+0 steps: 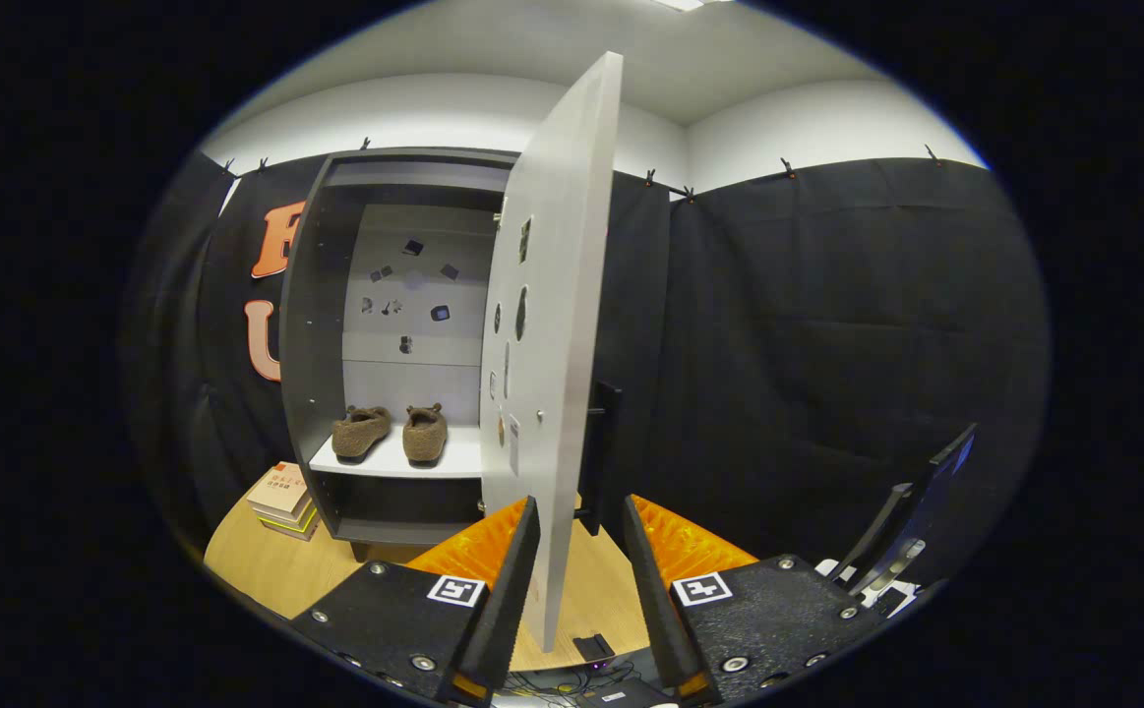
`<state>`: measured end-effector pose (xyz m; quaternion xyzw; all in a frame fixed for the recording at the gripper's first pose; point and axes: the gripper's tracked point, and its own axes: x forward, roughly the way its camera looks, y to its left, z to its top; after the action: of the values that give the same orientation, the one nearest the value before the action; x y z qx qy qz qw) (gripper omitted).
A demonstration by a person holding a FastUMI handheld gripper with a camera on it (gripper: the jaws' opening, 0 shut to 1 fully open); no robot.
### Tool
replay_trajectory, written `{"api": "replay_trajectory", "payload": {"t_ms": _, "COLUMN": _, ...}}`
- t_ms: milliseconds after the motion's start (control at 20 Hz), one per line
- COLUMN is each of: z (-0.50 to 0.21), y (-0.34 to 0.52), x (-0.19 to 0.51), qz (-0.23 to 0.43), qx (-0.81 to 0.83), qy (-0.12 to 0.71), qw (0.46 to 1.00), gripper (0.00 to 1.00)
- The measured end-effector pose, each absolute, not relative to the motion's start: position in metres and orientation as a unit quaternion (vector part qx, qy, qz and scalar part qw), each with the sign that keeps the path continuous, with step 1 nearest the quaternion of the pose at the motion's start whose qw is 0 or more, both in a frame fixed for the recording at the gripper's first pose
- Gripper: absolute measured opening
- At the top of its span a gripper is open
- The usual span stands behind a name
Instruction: Open the shoe cabinet door, grab the shoes and put them into the shoe cabinet, then close the shoe cabinet door.
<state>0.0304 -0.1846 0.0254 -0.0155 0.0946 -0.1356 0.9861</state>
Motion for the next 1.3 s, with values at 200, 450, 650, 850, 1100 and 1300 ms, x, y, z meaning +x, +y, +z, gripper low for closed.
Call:
{"api": "replay_trajectory", "payload": {"t_ms": 200, "z": 0.019, "y": -0.208, "x": 0.051, "qz": -0.145, "qx": -0.01, "qy": 0.097, "qw": 0.985, "gripper": 0.55}}
{"api": "replay_trajectory", "payload": {"t_ms": 450, "z": 0.015, "y": -0.218, "x": 0.077, "qz": -0.133, "qx": 0.016, "qy": 0.094, "qw": 0.987, "gripper": 0.55}}
{"api": "replay_trajectory", "payload": {"t_ms": 650, "z": 0.013, "y": -0.215, "x": 0.079, "qz": -0.125, "qx": 0.035, "qy": 0.09, "qw": 0.987, "gripper": 0.54}}
{"api": "replay_trajectory", "payload": {"t_ms": 850, "z": 0.017, "y": -0.208, "x": 0.082, "qz": -0.107, "qx": 0.035, "qy": 0.074, "qw": 0.991, "gripper": 0.52}}
{"api": "replay_trajectory", "payload": {"t_ms": 1100, "z": 0.026, "y": -0.191, "x": 0.08, "qz": -0.041, "qx": 0.065, "qy": 0.068, "qw": 0.995, "gripper": 0.49}}
{"api": "replay_trajectory", "payload": {"t_ms": 1300, "z": 0.026, "y": -0.134, "x": 0.077, "qz": 0.022, "qx": 0.063, "qy": 0.059, "qw": 0.996, "gripper": 0.48}}
